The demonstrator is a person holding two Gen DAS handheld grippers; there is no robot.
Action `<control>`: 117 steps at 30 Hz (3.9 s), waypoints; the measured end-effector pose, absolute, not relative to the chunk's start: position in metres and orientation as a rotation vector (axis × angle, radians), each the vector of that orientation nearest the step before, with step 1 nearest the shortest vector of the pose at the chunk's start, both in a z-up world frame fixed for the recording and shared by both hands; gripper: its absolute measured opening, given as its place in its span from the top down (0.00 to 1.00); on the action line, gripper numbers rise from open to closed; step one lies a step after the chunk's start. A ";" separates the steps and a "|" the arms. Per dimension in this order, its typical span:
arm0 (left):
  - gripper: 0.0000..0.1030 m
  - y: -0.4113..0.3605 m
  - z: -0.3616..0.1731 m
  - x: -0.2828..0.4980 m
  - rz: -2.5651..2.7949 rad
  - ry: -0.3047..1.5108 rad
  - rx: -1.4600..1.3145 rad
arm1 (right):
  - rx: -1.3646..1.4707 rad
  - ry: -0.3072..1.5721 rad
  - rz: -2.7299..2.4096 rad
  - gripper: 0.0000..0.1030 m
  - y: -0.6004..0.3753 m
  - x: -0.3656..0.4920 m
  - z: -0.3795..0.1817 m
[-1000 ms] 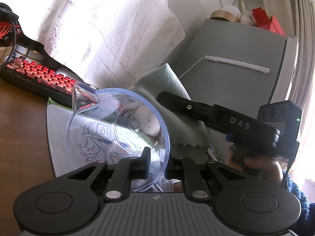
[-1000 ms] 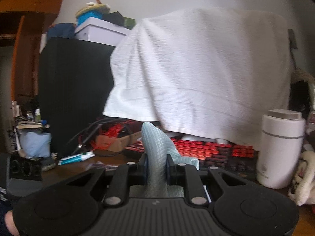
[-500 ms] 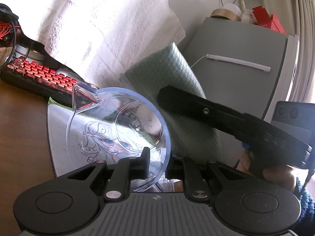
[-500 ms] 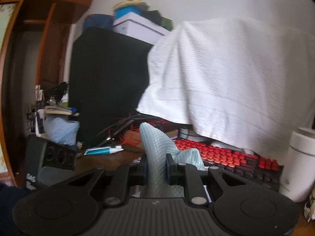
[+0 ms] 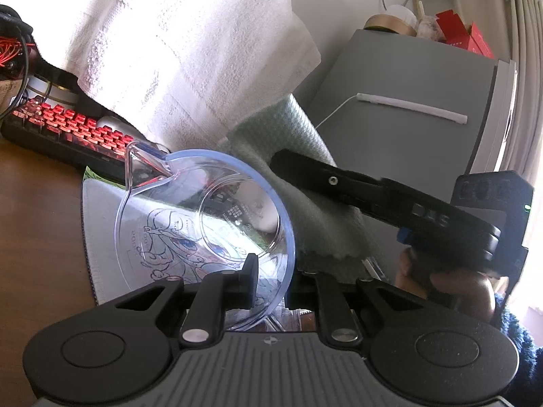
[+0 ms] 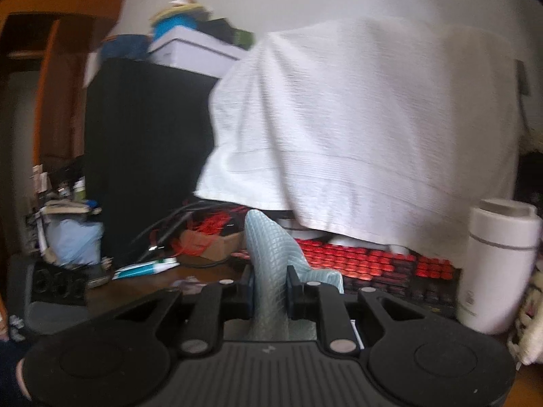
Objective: Clean container
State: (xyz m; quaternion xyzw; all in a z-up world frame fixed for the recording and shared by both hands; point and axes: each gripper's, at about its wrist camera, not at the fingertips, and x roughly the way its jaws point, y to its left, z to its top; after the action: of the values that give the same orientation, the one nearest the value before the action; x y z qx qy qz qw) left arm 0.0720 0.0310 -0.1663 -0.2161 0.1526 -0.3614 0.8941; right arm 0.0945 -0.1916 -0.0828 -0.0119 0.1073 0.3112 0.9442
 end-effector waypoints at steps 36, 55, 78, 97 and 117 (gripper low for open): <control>0.86 0.033 -0.166 0.074 -0.754 0.316 -0.440 | 0.074 0.236 0.620 0.84 -0.192 0.097 -0.086; 0.86 0.036 -0.166 0.076 -0.756 0.318 -0.440 | -0.097 0.196 0.795 0.85 -0.154 0.062 -0.078; 0.86 0.036 -0.166 0.076 -0.757 0.321 -0.441 | -0.073 0.227 0.766 0.84 -0.158 0.076 -0.078; 0.86 0.037 -0.166 0.076 -0.759 0.322 -0.439 | 0.009 0.254 0.656 0.85 -0.192 0.105 -0.079; 0.86 0.036 -0.166 0.076 -0.757 0.321 -0.437 | -0.125 0.222 0.836 0.84 -0.147 0.072 -0.075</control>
State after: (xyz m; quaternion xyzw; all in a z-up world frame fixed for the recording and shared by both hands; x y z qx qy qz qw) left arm 0.0763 0.0360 -0.1660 -0.2107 0.1548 -0.3648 0.8936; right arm 0.0722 -0.1475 -0.0745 -0.0605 0.1073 0.4048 0.9061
